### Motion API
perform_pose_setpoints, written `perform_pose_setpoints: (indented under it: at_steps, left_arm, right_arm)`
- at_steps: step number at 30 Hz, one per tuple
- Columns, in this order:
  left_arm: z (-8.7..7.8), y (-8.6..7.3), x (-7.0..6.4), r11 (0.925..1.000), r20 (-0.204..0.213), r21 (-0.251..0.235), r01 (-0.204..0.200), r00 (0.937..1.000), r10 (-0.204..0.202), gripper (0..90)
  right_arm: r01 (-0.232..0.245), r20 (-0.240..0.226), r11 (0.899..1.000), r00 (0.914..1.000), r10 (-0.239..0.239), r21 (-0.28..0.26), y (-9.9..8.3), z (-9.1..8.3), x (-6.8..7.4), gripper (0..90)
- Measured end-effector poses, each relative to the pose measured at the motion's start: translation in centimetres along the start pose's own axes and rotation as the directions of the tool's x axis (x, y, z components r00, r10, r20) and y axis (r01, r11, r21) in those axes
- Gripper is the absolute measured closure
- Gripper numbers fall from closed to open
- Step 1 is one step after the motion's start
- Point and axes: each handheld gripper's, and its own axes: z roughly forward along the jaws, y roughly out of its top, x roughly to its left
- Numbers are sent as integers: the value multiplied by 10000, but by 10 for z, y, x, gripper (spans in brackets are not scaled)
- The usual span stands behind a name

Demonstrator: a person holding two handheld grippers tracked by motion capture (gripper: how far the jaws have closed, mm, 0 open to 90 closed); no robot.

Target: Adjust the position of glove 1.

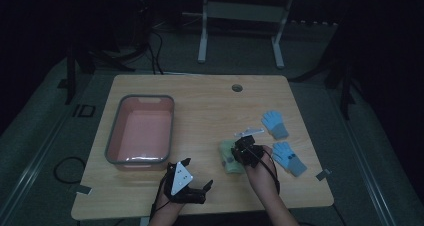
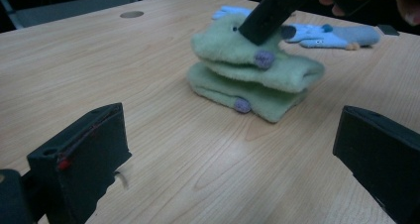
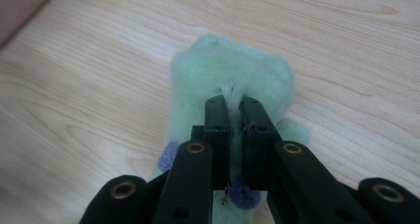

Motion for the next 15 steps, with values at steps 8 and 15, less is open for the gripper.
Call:
perform_pose_setpoints:
  at_steps: [8,15]
  left_arm:
    - [2,0,0,10000,69,86,-11,10000,10,9]
    - [1,0,-1,9999,166,-82,-57,9998,58,9]
  right_arm:
    - [-41,73,9995,10000,38,321,-6,17,1,800]
    - [36,-193,9997,9998,-32,222,-11,20,-3,703]
